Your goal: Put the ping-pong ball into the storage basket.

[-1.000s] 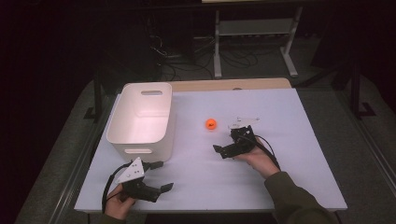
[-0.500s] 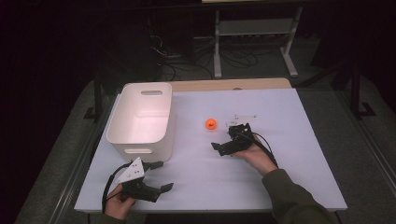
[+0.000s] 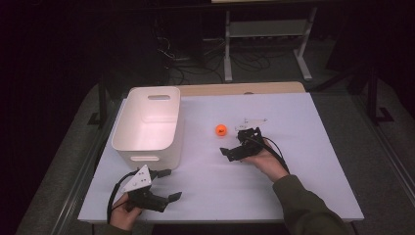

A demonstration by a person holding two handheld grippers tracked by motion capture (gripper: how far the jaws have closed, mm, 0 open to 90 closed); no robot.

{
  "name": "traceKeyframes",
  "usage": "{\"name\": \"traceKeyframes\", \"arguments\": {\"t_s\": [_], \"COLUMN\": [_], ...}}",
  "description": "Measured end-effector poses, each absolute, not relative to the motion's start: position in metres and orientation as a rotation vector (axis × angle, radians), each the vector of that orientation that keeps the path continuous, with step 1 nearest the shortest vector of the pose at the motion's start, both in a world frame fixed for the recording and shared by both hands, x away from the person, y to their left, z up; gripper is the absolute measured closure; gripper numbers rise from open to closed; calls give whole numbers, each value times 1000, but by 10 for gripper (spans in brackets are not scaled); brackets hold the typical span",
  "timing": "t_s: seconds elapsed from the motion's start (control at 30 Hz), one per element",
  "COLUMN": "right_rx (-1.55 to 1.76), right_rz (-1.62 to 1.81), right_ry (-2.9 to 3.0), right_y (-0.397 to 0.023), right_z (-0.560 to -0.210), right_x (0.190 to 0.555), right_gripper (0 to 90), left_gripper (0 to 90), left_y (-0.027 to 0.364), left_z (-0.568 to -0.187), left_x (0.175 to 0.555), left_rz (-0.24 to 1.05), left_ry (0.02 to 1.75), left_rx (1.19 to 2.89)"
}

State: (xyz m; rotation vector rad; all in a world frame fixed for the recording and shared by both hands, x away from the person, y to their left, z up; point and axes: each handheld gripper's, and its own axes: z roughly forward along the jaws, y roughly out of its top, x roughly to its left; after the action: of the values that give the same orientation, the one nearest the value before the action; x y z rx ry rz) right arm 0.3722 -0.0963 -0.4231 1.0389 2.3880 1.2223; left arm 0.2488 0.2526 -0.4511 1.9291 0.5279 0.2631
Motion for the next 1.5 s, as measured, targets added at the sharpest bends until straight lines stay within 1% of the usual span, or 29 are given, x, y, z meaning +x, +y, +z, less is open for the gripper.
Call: {"name": "traceKeyframes", "arguments": {"t_s": [1.5], "right_rx": [1025], "right_rz": [1241], "right_ry": [2350], "right_y": [-75], "right_z": [-417], "right_x": [402], "right_gripper": [0], "left_gripper": [141], "left_y": [252], "left_z": [-451], "left_x": [248], "left_rz": [267], "left_ry": [522], "left_rx": [1930]}}
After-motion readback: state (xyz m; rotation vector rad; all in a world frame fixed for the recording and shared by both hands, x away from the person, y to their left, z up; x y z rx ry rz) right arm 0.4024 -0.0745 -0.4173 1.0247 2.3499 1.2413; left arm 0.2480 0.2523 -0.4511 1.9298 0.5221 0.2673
